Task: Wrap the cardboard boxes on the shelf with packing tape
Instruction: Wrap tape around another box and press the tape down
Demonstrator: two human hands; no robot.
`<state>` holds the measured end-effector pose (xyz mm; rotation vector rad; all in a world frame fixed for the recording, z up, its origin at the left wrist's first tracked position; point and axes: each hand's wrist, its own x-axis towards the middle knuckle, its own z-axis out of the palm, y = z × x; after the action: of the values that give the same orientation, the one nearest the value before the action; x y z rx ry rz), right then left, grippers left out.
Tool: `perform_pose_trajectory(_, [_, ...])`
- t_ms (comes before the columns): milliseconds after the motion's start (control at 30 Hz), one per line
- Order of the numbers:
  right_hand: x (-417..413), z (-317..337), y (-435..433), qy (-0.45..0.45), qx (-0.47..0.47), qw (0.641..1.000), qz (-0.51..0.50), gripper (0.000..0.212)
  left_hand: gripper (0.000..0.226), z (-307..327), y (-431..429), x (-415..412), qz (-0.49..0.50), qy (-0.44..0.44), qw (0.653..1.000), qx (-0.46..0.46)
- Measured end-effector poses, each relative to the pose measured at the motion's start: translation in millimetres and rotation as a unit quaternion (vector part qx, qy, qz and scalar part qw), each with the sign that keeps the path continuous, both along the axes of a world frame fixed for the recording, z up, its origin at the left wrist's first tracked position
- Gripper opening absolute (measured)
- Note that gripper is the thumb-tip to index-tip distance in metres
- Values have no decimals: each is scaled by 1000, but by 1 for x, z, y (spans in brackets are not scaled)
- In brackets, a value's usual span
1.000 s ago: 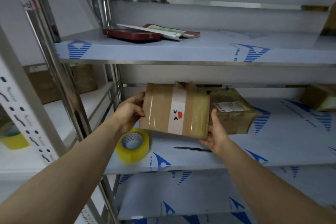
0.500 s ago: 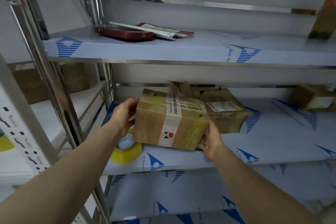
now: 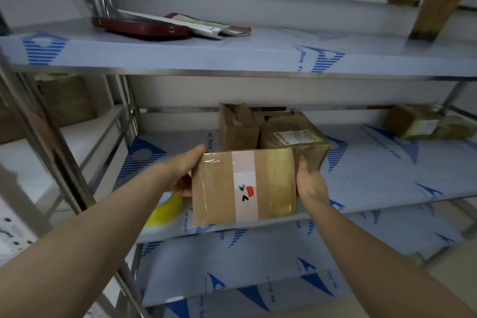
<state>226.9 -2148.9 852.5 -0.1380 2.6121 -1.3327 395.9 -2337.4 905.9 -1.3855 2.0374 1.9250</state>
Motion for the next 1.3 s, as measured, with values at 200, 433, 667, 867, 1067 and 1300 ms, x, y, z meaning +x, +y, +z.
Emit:
perform_pose_trajectory(200, [-8,-22,10,-30,36,999,-7,72,45,-2,11,-12,-36,-30,997,-55])
perform_pose_trajectory(433, [-9,-24,-11,-163,-109,980,7,76,37,-18,8,-22,34,32,995,-83])
perform_pose_trajectory(667, [0,-21,-15,-105,-174,979,-32,60,61,-39,6,-19,43,52,976,-209])
perform_pose_trajectory(867, [20,-33,5,143,-245,958,48,35,63,-38,41,-31,-210,105,774,-589])
perform_pose_trajectory(1067, [21,-39,16,284,-163,935,134,50,74,-43,66,-68,-363,-1,688,-628])
perform_pose_trajectory(1300, [14,-30,19,279,-109,938,175,57,61,-52,68,-73,-358,-18,679,-640])
